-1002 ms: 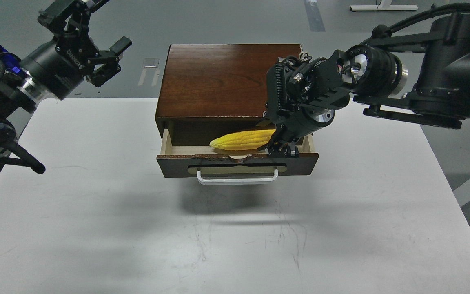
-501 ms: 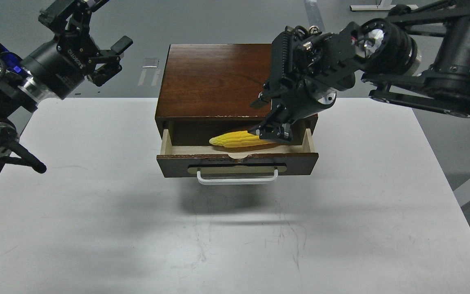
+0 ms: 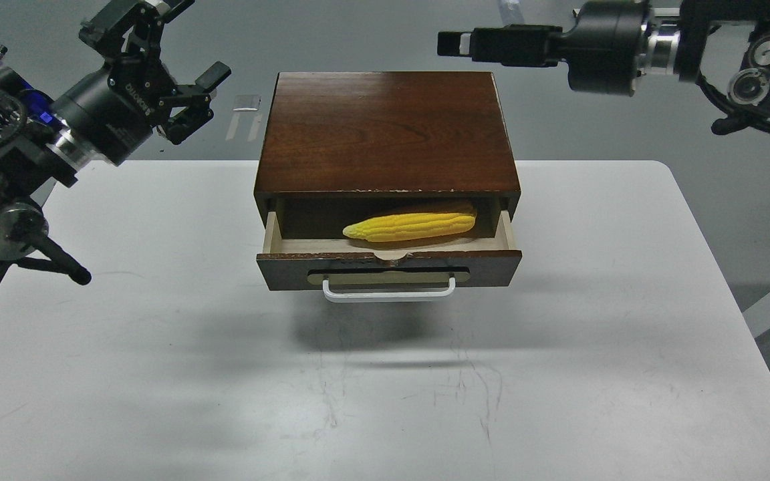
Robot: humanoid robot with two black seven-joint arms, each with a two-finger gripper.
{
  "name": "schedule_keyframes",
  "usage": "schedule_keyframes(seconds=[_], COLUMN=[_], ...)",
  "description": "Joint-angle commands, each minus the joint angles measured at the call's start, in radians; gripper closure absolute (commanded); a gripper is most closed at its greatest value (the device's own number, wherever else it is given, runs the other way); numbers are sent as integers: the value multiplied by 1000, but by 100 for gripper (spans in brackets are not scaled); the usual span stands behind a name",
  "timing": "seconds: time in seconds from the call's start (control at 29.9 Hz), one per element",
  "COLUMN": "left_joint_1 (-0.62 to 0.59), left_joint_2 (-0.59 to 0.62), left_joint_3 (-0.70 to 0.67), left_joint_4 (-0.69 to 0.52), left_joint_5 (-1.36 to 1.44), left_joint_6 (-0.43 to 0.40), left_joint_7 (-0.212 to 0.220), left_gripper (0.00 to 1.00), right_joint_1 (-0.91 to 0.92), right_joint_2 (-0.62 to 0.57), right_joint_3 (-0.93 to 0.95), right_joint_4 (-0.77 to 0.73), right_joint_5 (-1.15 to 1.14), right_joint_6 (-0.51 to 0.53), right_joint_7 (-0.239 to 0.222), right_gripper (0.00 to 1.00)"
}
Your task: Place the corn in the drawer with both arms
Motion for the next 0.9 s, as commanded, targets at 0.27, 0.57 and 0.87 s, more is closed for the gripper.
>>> schedule_keyframes(seconds=[0.27, 0.57, 0.87], left_joint_1=[20, 69, 93], left_joint_2=[-26, -67, -106], left_joint_3=[-1, -14, -27], left_joint_4=[8, 65, 149], left_joint_5=[1, 11, 14], left_joint_6=[-5, -3, -3], left_joint_7=[0, 0, 0], left_gripper=[2, 2, 2], right_joint_1=[-540, -845, -934], right_joint_2=[-35, 57, 105], right_joint_3=[376, 641, 663], right_joint_4=[-84, -155, -156], right_joint_5=[529, 626, 626], right_joint_6=[-79, -77, -79], right_joint_7=[0, 0, 0], right_gripper=[0, 0, 0])
